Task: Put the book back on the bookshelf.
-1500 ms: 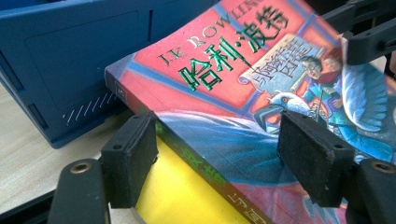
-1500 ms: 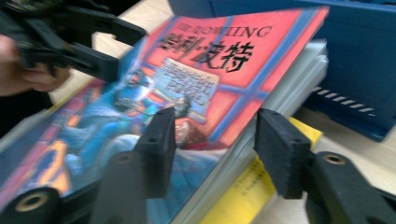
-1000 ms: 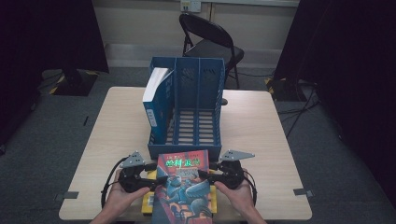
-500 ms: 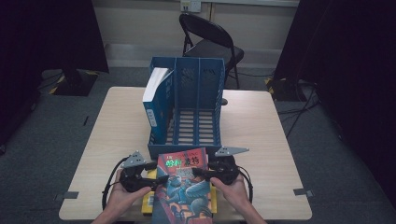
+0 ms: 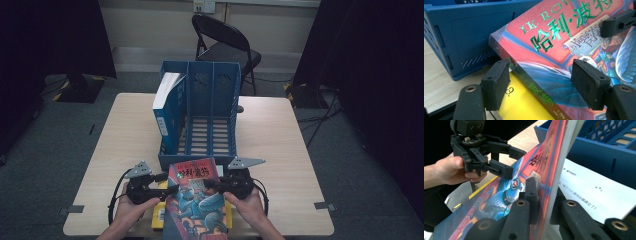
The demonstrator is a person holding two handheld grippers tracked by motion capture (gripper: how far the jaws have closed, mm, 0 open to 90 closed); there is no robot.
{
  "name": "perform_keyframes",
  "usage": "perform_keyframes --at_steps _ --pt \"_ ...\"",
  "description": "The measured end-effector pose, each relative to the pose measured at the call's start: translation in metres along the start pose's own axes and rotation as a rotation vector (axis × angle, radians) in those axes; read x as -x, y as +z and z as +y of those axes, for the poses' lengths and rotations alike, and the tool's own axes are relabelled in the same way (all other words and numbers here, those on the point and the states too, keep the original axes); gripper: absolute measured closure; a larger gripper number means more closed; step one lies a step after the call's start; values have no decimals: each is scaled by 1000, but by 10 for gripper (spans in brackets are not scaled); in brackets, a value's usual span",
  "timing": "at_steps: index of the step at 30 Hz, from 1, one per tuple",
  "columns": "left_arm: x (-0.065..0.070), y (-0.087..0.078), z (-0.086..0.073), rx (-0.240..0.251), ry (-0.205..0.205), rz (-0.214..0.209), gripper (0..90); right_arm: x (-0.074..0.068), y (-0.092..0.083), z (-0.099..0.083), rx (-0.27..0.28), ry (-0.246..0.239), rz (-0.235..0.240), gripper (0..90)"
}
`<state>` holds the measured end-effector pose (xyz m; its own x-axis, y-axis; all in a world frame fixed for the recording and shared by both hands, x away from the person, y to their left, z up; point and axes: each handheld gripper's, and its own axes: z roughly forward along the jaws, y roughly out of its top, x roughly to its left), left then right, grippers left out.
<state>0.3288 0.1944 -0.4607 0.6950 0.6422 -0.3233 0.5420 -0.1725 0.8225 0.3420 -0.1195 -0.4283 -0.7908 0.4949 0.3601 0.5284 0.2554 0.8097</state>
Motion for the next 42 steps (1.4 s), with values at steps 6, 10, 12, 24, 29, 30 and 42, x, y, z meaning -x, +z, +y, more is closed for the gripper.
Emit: perform_keyframes --at_steps 6,10,12,24,29,30,42 --pt "-1 0 1 -3 -19 -20 301 -4 -2 2 18 -1 0 825" --pt "1 1 2 -13 -21 -20 278 -7 -4 2 31 2 -5 830" --pt "1 2 3 -14 -24 -25 261 -8 -4 3 34 0 -3 831" --pt "2 3 6 -44 -58 -77 206 -17 -8 6 61 -10 22 847" --pt "1 1 9 -70 -81 -87 226 -18 -7 6 57 -10 19 851" --pt "-1 1 9 -76 -88 -97 227 -18 -7 7 60 -7 20 851" --pt "-1 -7 13 -54 -177 -134 342 -23 -6 11 57 -11 11 854"
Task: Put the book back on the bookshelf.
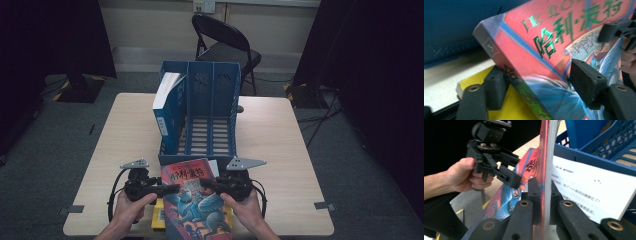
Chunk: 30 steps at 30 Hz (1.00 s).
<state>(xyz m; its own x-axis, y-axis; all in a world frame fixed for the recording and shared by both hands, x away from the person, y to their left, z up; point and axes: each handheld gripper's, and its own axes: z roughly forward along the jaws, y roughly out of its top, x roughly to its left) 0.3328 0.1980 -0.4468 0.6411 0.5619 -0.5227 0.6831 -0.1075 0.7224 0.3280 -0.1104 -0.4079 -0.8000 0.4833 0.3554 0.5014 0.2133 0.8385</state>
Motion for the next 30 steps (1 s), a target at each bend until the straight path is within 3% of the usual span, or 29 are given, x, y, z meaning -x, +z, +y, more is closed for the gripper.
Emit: perform_keyframes --at_steps 7,9,11,15,21,30 --pt "5 -4 5 35 15 -18 430 -1 -3 2 11 6 -13 855" --pt "9 -3 7 38 33 -51 484 0 -3 2 17 11 -14 855" --pt "15 1 9 23 55 -49 490 0 -3 3 21 15 -6 855" --pt "11 1 12 42 3 -86 545 -3 -4 5 16 -9 -15 854" --pt "16 0 23 45 58 -68 569 -2 -7 10 32 -1 -17 854" --pt "19 1 35 61 56 -89 600 -2 -15 14 45 0 -20 854"
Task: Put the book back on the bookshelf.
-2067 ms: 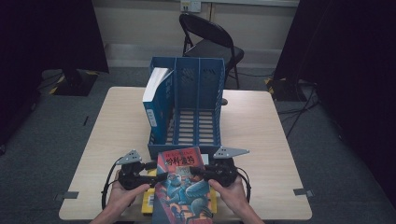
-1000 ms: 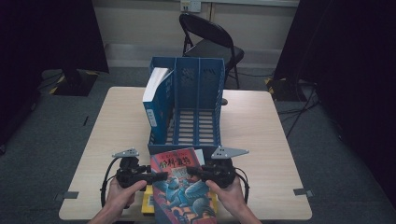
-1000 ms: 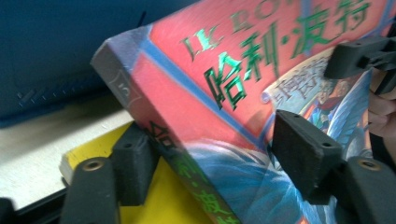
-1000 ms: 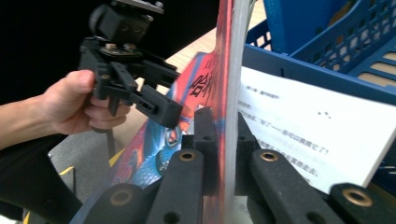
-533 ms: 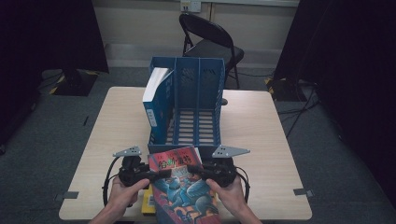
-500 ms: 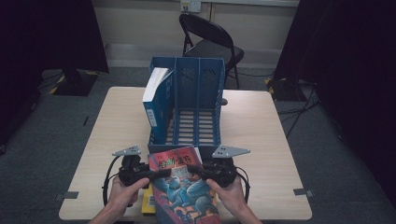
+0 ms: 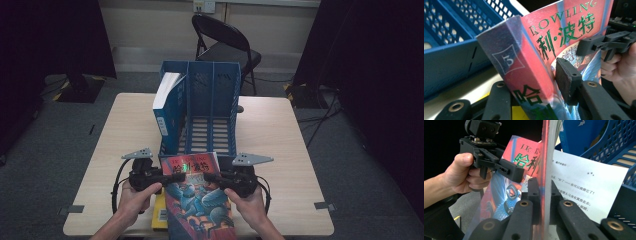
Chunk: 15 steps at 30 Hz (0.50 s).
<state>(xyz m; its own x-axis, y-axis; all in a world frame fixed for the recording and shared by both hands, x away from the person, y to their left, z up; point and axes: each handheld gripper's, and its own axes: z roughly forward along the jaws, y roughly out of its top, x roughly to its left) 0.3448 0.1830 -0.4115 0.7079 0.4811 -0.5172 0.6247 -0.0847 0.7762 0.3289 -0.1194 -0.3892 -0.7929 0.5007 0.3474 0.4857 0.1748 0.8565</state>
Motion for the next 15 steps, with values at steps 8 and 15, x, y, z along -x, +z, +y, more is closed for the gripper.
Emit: perform_keyframes --at_steps 8,15 --pt "3 -5 9 24 -2 5 625 -1 -1 7 18 3 10 854" --pt "11 -10 20 36 33 18 635 -4 -5 14 39 -14 13 854"
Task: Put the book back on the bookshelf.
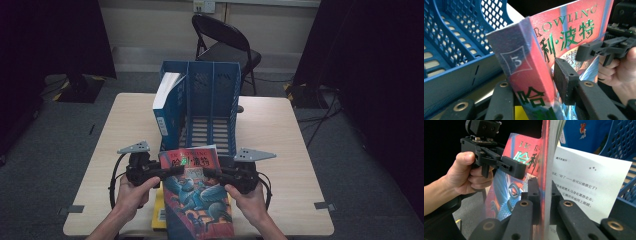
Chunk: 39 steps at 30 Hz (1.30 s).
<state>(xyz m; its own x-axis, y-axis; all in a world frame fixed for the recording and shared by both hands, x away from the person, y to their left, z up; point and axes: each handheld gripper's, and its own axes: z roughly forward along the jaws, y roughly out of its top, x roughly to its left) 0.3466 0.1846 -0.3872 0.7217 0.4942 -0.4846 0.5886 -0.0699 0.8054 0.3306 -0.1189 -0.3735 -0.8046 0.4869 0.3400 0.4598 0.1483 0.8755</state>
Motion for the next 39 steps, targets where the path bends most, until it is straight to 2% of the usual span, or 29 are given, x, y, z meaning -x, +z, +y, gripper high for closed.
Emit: perform_keyframes --at_steps 4,6,13,17,19,22,31,33,39 --pt "1 -1 3 11 -6 -12 644 -3 -2 3 7 -15 -4 854" --pt "-1 -2 4 32 -33 -35 653 -3 -3 3 12 -17 1 854" --pt "2 -5 10 46 -17 -21 659 -4 -3 9 17 -26 7 854" --pt "3 -8 16 66 3 -35 664 -6 -3 14 28 -41 3 854" --pt "5 -10 18 76 27 -27 664 -8 -4 17 33 -54 0 854" --pt "8 -13 24 85 52 -30 678 -8 -4 20 44 -50 4 855" --pt "19 -16 37 128 88 -70 724 -8 -6 29 59 -55 9 852" --pt "21 -17 40 139 90 -67 732 -9 -6 32 68 -65 8 852" --pt "27 -24 46 159 137 -53 734 -14 -6 39 100 -99 -3 852"
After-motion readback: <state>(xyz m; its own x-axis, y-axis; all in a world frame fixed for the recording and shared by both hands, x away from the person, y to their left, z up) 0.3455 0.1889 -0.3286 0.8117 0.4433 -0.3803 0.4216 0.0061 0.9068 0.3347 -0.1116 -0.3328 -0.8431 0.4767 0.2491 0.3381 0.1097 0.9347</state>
